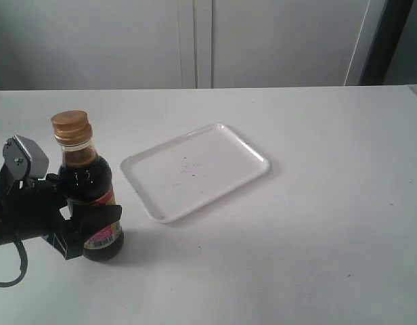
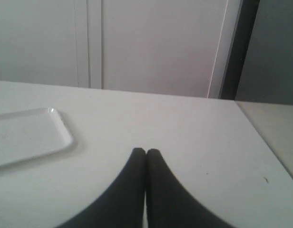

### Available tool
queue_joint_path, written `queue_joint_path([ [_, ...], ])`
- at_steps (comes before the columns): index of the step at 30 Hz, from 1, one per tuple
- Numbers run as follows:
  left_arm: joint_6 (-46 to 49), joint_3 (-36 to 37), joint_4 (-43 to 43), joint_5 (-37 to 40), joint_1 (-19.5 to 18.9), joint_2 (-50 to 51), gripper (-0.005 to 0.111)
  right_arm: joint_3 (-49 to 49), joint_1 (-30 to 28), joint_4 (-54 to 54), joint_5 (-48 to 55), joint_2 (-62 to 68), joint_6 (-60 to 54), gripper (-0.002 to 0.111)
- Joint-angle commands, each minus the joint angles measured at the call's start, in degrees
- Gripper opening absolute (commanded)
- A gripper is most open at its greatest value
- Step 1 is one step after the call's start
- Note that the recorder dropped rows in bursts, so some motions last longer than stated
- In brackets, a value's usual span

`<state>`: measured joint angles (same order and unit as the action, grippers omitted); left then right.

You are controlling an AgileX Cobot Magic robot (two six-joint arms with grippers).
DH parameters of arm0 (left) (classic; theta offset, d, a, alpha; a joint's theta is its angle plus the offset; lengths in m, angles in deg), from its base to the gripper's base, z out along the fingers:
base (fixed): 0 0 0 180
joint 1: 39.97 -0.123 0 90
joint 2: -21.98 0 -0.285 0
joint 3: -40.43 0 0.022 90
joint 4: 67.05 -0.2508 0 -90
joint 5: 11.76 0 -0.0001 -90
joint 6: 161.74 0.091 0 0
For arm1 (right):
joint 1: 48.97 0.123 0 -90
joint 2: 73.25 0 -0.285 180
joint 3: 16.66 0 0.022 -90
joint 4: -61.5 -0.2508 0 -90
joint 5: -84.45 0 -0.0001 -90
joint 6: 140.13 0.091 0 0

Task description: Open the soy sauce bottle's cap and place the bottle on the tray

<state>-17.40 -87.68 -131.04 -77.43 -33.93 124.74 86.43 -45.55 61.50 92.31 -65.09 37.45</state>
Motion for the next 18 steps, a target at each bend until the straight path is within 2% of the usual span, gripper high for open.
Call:
queue_joint_path([
  [1,-0.3,0.1,-1.8,2.4,0.4,0.0,0.000,-0.3,-0.2,0.4,-4.8,-0.4,0.6,0.000],
  [8,-0.3,0.1,-2.1,2.3,0.4,0.0,0.000,-0.3,-0.2,-0.4,-7.9,-0.4,1.8,0.000],
  [13,-0.3,0.1,-2.1,2.3,0.4,0.0,0.000,-0.3,-0.2,-1.7,-10.6,-0.4,9.3,0.000],
  [18,-0.3,0.1,-2.1,2.3,0.4,0.0,0.000,-0.2,-0.2,-1.7,-15.8,-0.4,11.5,0.000],
])
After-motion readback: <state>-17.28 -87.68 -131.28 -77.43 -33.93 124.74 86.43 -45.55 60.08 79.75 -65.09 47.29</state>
